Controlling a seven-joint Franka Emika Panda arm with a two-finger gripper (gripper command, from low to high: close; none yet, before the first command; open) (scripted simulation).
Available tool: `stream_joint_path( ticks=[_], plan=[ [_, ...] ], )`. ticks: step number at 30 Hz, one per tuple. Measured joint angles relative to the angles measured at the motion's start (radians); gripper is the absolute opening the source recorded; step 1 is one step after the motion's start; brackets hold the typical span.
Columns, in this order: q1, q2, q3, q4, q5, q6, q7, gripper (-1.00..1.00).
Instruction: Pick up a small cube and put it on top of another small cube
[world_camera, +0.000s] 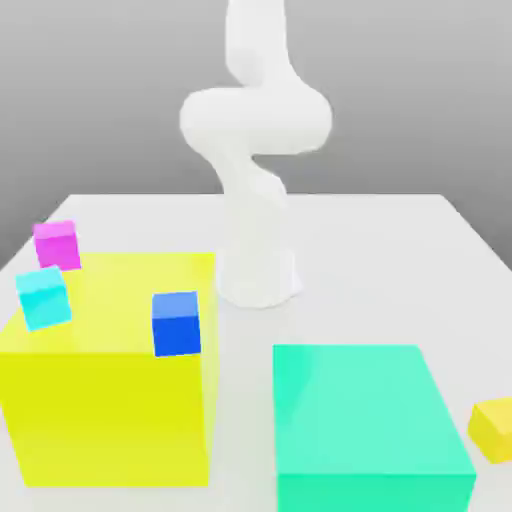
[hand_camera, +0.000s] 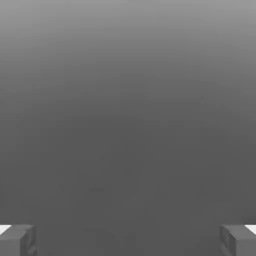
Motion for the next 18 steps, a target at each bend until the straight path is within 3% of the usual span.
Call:
stream_joint_path(
  ticks=[9, 18],
  plan=[
    [0.259, 0.336, -0.052, -0.020, 0.110, 0.103, -0.419, 0.00],
    [0.423, 0.660, 0.008, -0.040, 0.162, 0.207, -0.790, 0.00]
  ],
)
